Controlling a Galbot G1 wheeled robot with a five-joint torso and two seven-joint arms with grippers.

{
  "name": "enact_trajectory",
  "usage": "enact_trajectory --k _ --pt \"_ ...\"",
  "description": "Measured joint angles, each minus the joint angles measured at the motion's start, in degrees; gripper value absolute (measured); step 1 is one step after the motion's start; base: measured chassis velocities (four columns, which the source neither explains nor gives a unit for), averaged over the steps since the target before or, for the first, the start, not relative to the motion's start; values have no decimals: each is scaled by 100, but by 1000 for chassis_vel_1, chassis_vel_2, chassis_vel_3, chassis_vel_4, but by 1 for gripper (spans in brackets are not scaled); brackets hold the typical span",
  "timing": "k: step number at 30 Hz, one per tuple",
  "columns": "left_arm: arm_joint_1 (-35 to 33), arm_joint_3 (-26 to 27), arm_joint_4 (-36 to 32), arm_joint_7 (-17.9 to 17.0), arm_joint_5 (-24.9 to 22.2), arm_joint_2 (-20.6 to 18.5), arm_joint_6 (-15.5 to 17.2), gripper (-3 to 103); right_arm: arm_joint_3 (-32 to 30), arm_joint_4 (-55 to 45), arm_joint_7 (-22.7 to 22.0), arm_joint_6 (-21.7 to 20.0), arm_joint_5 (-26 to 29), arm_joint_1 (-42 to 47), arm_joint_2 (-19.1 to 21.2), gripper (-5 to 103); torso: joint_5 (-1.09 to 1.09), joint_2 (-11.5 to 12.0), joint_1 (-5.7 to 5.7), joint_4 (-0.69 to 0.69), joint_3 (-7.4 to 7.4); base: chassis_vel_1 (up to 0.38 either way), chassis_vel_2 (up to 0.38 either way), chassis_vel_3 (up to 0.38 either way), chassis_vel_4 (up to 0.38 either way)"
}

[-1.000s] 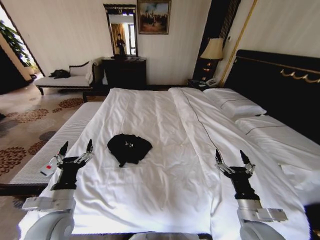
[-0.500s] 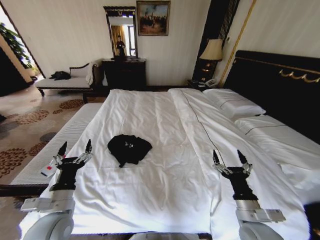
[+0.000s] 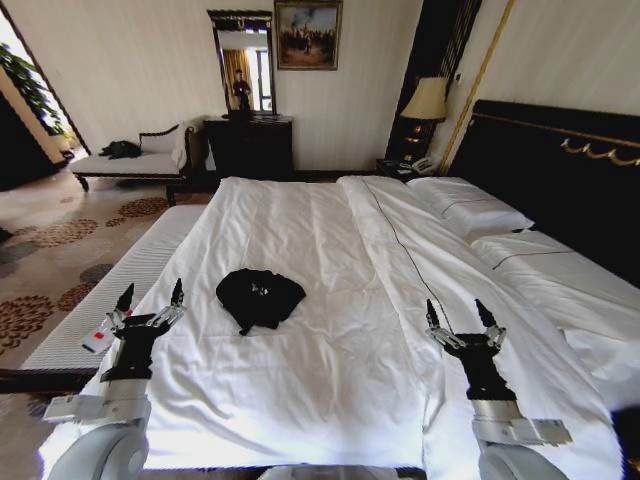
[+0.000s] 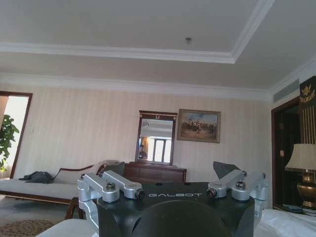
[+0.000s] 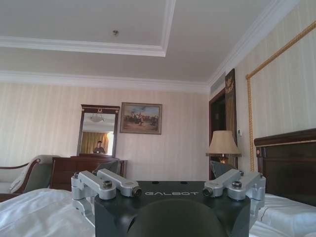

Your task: Fold the clothes on the bed.

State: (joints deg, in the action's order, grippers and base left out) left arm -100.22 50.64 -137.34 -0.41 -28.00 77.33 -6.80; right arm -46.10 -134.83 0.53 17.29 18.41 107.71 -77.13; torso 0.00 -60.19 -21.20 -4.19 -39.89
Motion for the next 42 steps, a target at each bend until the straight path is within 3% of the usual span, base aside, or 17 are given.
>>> enact_trajectory --k 30,36,42 --pt "197 14 157 11 -38 -82 -10 100 101 98 -107 67 -118 -49 -119 100 -2 0 0 0 0 71 65 -59 -69" --pt "527 152 358 -15 -232 -277 148 100 94 151 -94 83 -224 -59 -118 100 2 0 0 0 0 0 0 0 0" --pt "1165 208 1121 -138 -464 -758 463 100 169 250 -86 126 -283 -114 -111 100 0 0 0 -1 0 0 0 0 0"
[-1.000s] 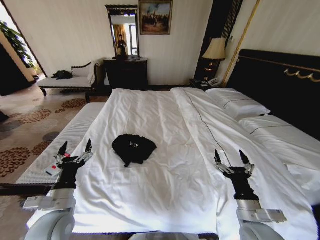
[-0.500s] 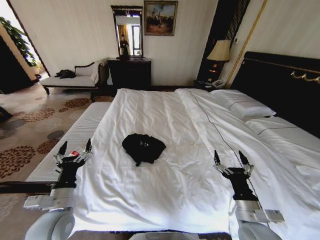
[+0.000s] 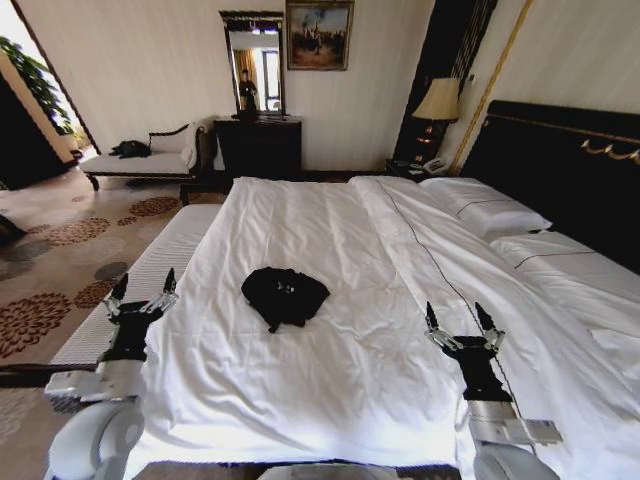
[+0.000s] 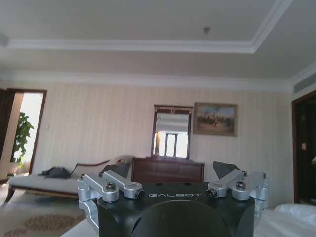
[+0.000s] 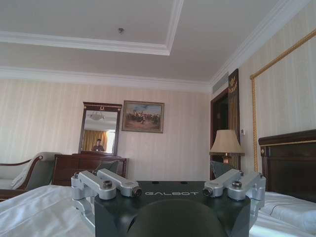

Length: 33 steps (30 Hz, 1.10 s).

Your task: Fold the clothes on the bed.

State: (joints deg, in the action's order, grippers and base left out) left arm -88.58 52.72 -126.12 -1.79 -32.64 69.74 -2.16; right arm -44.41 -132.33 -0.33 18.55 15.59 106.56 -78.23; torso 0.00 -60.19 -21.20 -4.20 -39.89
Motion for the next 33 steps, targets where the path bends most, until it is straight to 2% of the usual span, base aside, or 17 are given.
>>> enact_trajectory --k 5,7,9,12,14,15,17,19,23,24,26,33 --pt "522 -147 758 -42 -303 -327 358 100 77 109 1 52 -10 -70 4 100 1 1 -1 1 0 0 0 0 0" --pt "869 -311 1157 -41 -629 -459 618 100 121 164 -12 84 -3 -109 17 100 1 0 0 2 0 0 0 0 0" --pt "980 -357 1268 -39 -709 -490 685 100 133 175 -16 90 7 -119 23 100 1 0 0 2 0 0 0 0 0" --pt "1641 -681 1918 80 -1246 -698 1045 100 210 252 -24 173 125 -199 69 100 -1 1 0 1 -1 0 0 0 0" --pt "1923 -905 2193 175 -1605 -776 1196 100 269 319 -21 231 208 -271 98 100 0 1 -1 0 0 0 0 0 0" --pt "1923 -905 2193 175 -1605 -776 1196 100 269 319 -21 231 208 -271 98 100 0 1 -1 0 0 0 0 0 0" --pt "2291 -1323 2676 325 -2031 -842 1327 100 357 449 -46 278 268 -391 117 100 -2 0 -1 0 0 0 0 0 0" --pt "2453 -1528 2901 386 -2184 -845 1354 100 390 513 -80 294 270 -440 117 100 1 1 -1 1 -1 0 0 0 0" --pt "3161 -2242 3743 503 -3103 -673 1514 100 579 783 -163 390 219 -634 78 100 1 1 -1 1 -1 0 0 0 0" --pt "3161 -2242 3743 503 -3103 -673 1514 100 579 783 -163 390 219 -634 78 100 1 1 -1 1 -1 0 0 0 0" --pt "3469 -2433 4065 499 -3415 -499 1591 100 627 881 -168 436 191 -699 69 100 -1 1 -1 0 -1 0 0 0 0" --pt "3932 -2604 4929 428 -3424 -209 1770 100 625 978 -196 505 267 -789 74 100 -1 1 -1 0 0 0 0 0 0"
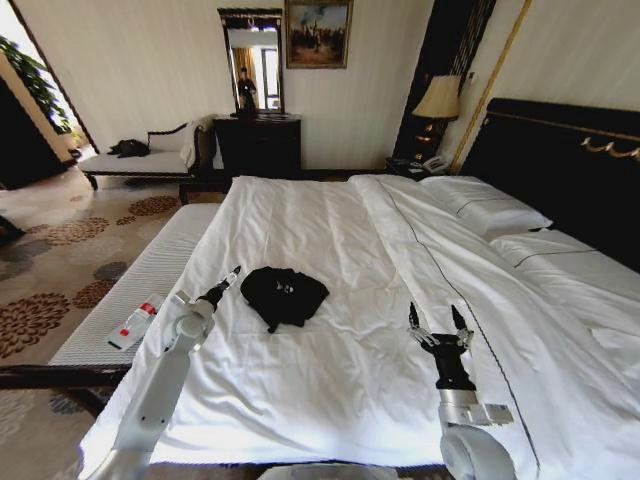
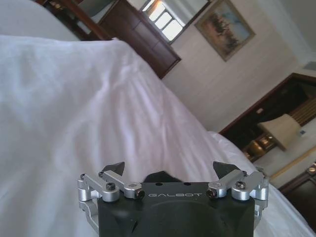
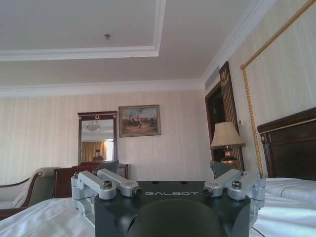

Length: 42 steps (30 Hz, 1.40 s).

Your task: Fold the clothes on the bed.

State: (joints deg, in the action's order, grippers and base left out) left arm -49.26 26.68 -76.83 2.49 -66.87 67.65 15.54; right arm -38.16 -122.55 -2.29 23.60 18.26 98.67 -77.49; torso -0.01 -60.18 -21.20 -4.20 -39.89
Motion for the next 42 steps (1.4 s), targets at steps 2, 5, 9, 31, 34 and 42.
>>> enact_trajectory --k 2,5,9,31,34,42 --pt "16 28 119 -25 -16 24 21 100 -1 23 -2 14 31 -21 15 100 2 0 0 0 0 0 0 0 0" --pt "-6 109 278 -55 -99 64 44 100 30 86 -6 36 74 -86 51 100 0 0 0 1 0 0 0 0 0" --pt "-63 112 422 -97 -62 200 52 100 140 171 -10 52 84 -179 69 100 0 0 1 2 1 0 0 0 0" --pt "369 -283 768 -223 229 417 -6 70 282 305 -12 94 46 -288 4 100 1 -1 1 0 0 0 0 0 0" --pt "388 -295 782 -227 229 446 -11 59 280 329 -12 96 48 -308 3 100 1 -1 1 0 0 0 0 0 0" --pt "429 -314 858 -234 239 473 -30 31 334 423 -12 110 48 -375 -3 100 1 -1 1 1 0 0 0 0 0"
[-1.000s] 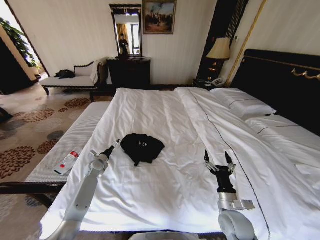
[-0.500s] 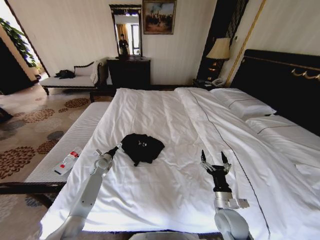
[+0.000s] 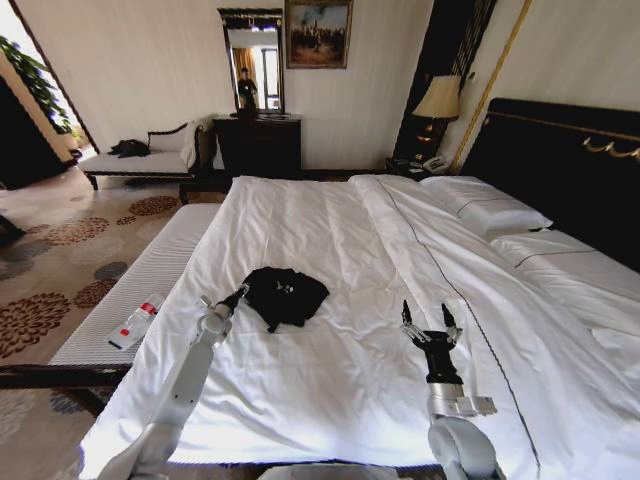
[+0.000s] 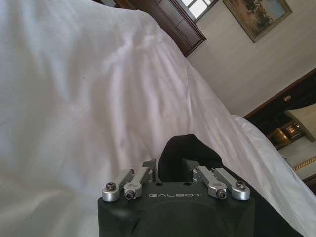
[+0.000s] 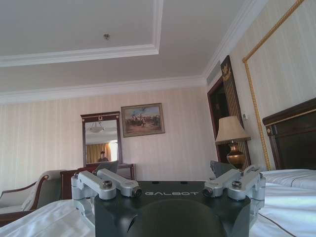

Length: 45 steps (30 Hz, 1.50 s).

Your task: Fold the clothes on the bed.

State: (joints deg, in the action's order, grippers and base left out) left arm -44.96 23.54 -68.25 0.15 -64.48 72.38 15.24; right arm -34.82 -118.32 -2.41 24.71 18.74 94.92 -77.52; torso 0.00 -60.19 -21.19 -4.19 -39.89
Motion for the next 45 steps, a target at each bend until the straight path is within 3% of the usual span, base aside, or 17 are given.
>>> enact_trajectory --k 4,7,15,20,28,36,39,40,42,44,45 --pt "37 -55 76 -39 20 -1 10 21 13 18 0 0 0 -17 -5 100 0 0 0 0 0 0 0 0 0" --pt "79 -98 142 -79 36 -13 26 5 5 18 0 0 2 -14 -6 100 0 0 0 0 0 0 0 0 0" --pt "137 -129 164 -99 41 -54 40 1 -17 36 -2 -2 11 -13 -3 100 0 0 0 0 0 0 0 0 0" --pt "87 -51 -193 -174 -1 -204 47 1 17 87 -63 -14 31 -77 29 100 1 0 0 -1 0 0 0 0 0" --pt "-373 275 -1439 -472 -124 -839 229 1 298 196 -396 -208 419 -410 329 100 2 0 0 0 0 0 0 0 0" --pt "-1196 805 -2453 -774 -409 -1550 446 1 910 423 -764 -943 1274 -1240 914 100 1 0 0 2 0 0 0 0 0" --pt "-1775 1186 -3042 -975 -613 -1977 520 1 1539 591 -1076 -1343 2256 -1805 1217 100 -1 0 0 -2 0 0 0 0 0" --pt "-1775 1186 -3042 -975 -613 -1977 520 1 1539 591 -1076 -1343 2256 -1805 1217 100 -1 0 0 -2 0 0 0 0 0" --pt "-2200 1420 -3299 -1026 -632 -2096 517 1 2079 679 -1390 -1627 3107 -2323 1358 100 -1 0 0 2 1 0 0 0 0" --pt "-2292 1455 -3318 -1025 -616 -2096 511 1 2211 712 -1469 -1690 3305 -2463 1391 100 -3 0 0 2 1 0 0 0 0" --pt "-2470 1503 -3321 -970 -517 -2030 463 1 2557 809 -1675 -1846 3739 -2861 1452 100 2 0 0 3 1 0 0 0 0"
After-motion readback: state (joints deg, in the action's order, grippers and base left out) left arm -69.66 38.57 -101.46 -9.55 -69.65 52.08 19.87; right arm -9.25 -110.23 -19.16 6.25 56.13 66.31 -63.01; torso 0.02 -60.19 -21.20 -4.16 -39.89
